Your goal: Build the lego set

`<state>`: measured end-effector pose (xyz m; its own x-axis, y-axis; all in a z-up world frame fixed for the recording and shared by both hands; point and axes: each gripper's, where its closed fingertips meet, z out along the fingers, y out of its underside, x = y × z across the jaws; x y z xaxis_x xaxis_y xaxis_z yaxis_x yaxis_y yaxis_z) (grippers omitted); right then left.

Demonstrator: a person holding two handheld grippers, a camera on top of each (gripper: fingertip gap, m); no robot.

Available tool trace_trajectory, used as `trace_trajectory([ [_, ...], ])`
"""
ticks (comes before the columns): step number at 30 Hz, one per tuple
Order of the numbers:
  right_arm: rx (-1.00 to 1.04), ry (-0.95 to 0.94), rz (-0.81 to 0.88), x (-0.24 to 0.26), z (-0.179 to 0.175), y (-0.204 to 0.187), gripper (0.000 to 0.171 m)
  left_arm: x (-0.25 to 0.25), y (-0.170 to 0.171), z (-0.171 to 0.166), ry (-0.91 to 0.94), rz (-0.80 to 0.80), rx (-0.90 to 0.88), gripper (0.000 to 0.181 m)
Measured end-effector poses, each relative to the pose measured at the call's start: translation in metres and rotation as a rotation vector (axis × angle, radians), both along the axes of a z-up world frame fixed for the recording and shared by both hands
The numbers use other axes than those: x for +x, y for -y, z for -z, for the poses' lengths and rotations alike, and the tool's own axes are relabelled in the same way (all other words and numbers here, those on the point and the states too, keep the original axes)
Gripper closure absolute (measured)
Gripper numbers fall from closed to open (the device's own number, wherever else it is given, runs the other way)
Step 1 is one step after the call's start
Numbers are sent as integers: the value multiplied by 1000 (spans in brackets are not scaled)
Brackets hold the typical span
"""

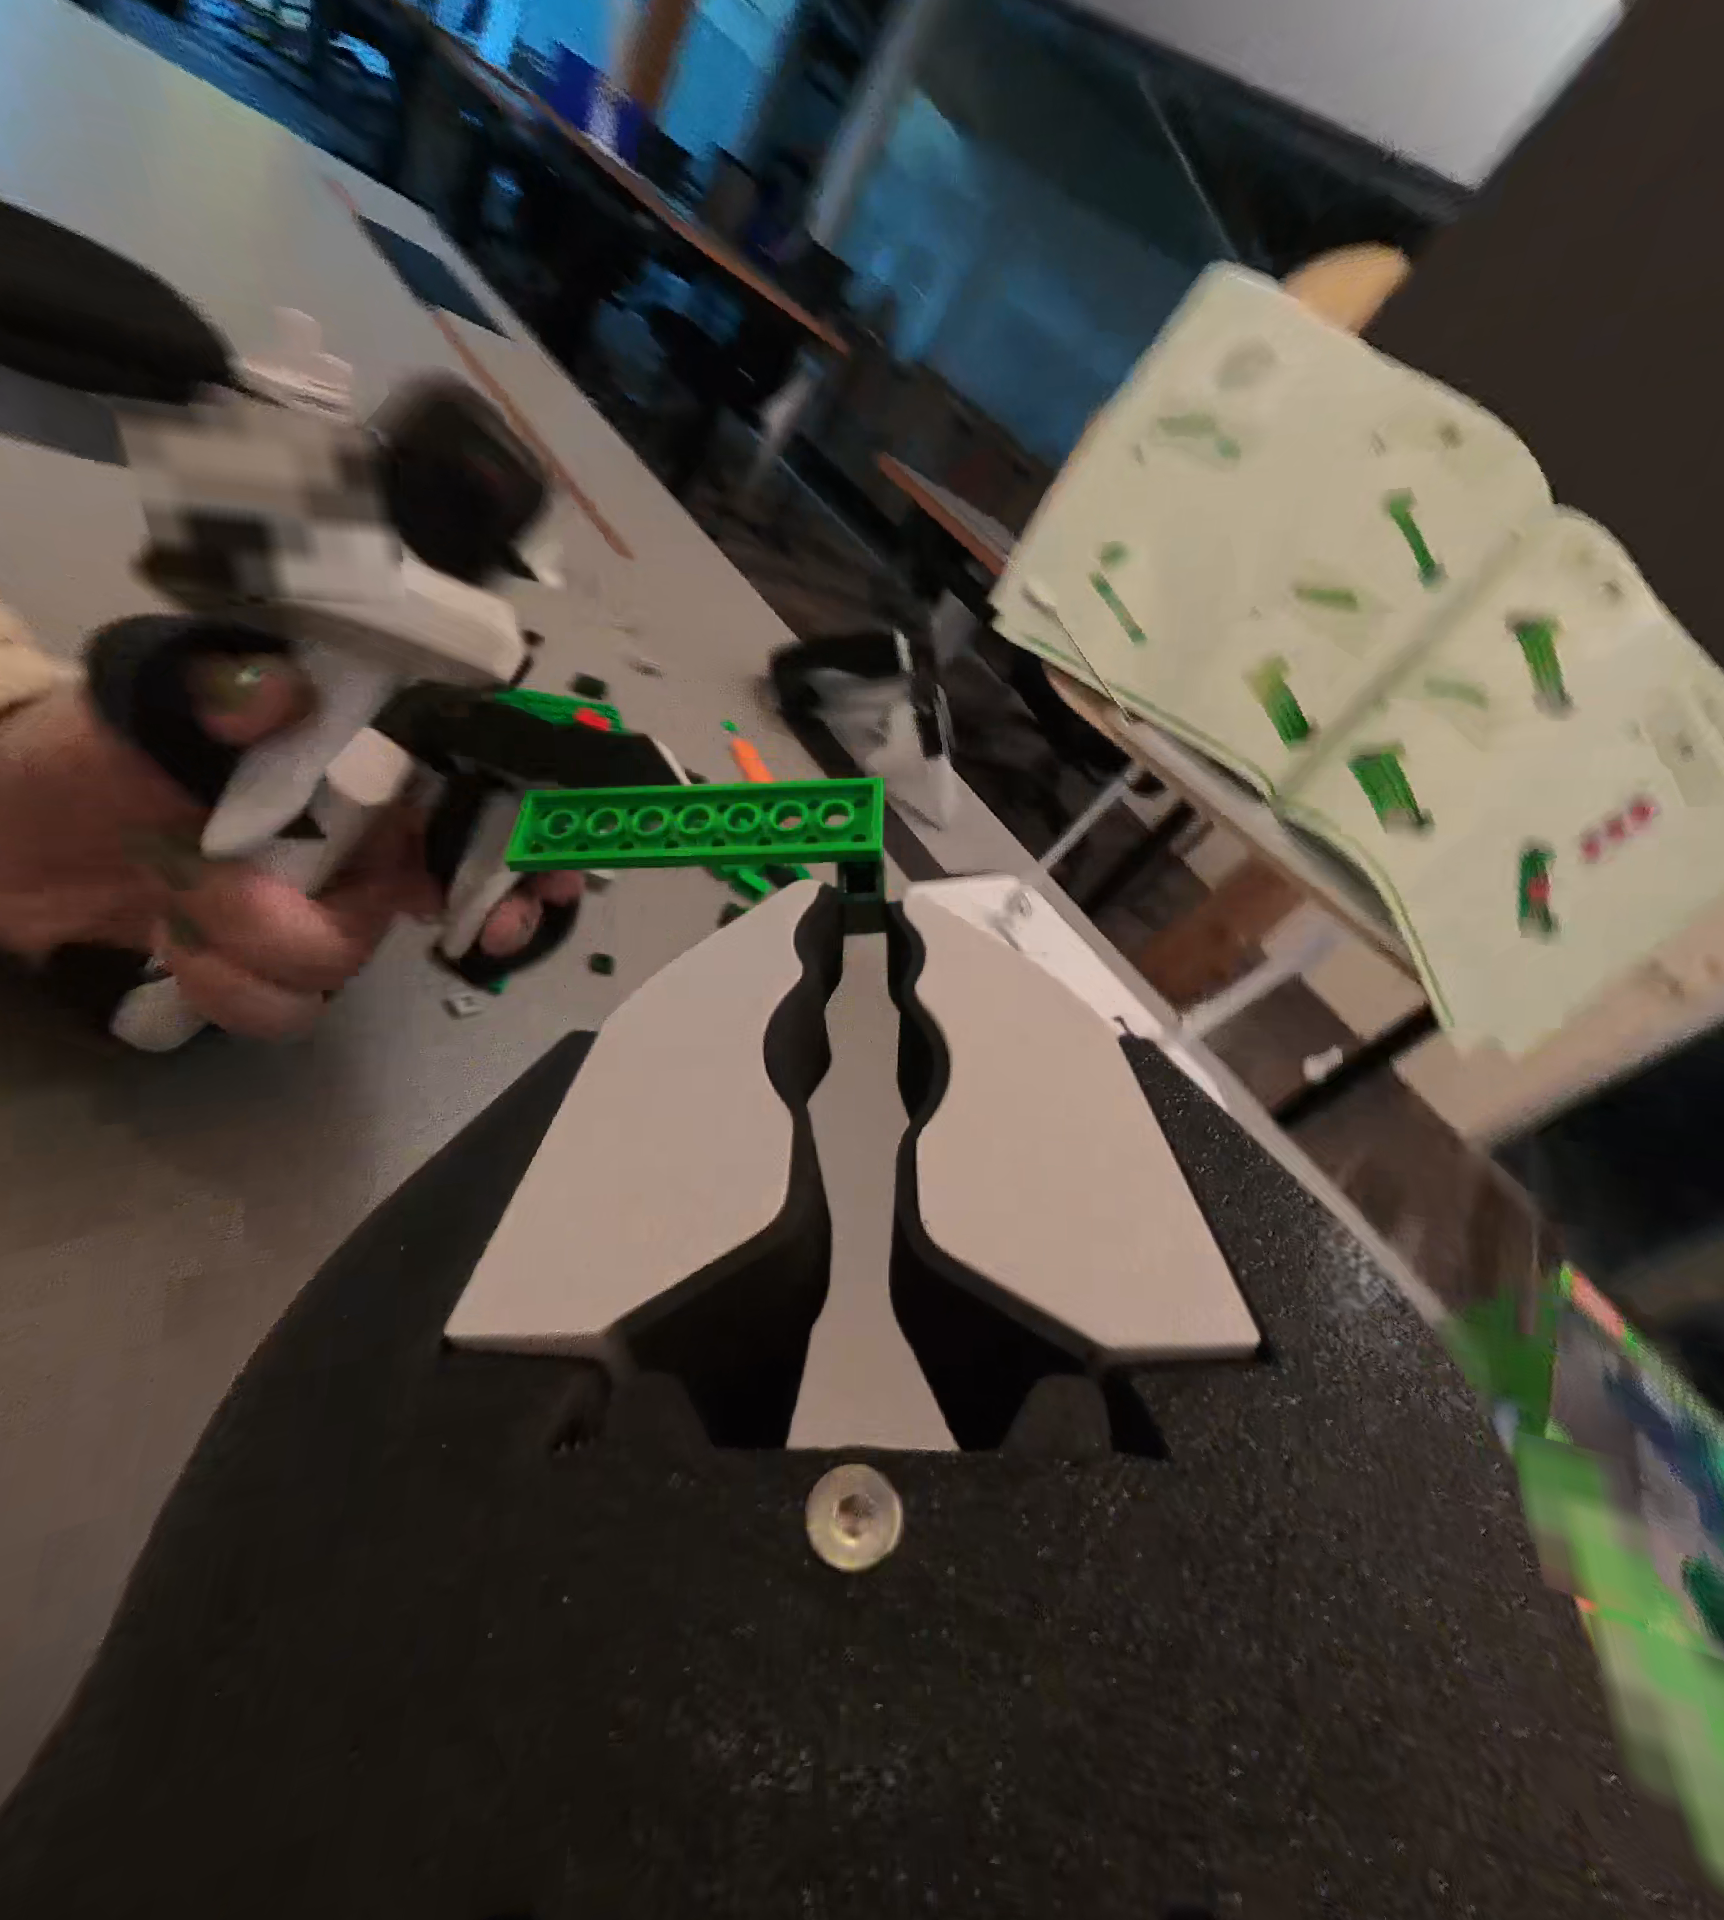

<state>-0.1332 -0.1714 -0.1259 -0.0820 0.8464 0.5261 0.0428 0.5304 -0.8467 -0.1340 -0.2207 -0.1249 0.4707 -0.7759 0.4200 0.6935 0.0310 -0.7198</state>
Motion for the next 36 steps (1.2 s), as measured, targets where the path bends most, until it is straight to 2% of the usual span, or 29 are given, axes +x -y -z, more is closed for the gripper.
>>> trace_trajectory([
  [3, -130, 6, 106, -8, 12, -19, 163, -33, -21, 24, -401, -568, -97, 141],
  [4, -149, 18, 127, -12, 19, -22, 163, -36, -22, 26, -504, -665, -96, 141],
  [7, -207, 32, 141, -19, 34, -23, 163, -29, -27, 33, -711, -769, -112, 136],
  [10, -224, 37, 150, -22, 41, -24, 163, -21, -34, 47, -833, -778, -146, 137],
  [19, -231, 42, 172, -25, 48, -24, 163, -23, -37, 52, -945, -866, -165, 164],
  [33, -281, 43, 192, -28, 54, -23, 163, -28, -40, 59, -1049, -955, -213, 160],
  [36, -267, 44, 191, -29, 55, -22, 163, -30, -41, 60, -1067, -970, -220, 164],
])
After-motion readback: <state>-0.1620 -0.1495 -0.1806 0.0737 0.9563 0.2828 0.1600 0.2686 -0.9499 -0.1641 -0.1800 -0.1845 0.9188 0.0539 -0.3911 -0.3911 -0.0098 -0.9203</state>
